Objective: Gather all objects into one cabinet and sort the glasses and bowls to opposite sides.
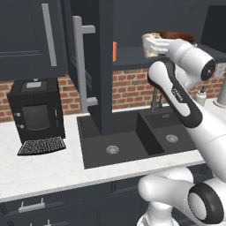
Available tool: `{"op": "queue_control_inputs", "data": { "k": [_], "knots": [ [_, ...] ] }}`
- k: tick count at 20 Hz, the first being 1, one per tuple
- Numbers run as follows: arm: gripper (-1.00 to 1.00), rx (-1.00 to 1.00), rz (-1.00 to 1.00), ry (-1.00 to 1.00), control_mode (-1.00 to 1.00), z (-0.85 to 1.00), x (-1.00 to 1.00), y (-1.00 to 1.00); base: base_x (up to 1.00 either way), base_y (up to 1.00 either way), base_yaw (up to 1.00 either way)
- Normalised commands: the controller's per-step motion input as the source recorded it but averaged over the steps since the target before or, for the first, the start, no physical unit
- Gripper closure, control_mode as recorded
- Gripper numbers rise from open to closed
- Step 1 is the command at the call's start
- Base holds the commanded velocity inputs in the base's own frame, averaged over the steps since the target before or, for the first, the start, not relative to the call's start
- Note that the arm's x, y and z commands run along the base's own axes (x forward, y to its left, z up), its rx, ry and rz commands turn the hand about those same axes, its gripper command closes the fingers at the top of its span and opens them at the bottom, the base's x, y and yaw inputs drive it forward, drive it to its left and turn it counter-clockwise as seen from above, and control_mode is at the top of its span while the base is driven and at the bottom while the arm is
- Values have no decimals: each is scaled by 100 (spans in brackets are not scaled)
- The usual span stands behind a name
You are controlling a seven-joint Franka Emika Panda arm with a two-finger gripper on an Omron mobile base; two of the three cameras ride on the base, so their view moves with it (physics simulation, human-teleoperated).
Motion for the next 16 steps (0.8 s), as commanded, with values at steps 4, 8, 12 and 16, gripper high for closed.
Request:
{"op": "queue_control_inputs", "data": {
  "k": [4, 8, 12, 16],
  "knots": [
    [100, 0, 0, -1, -100, -33, 15, 20, 0, 0, 0],
    [100, 0, 0, 2, -100, -15, 37, 5, 0, 0, 0],
    [100, 0, 0, 3, -100, -1, 39, 0, 0, 0, 0],
    [100, 0, 0, 1, -100, -6, 8, 0, 0, 0, 0]
  ]
}}
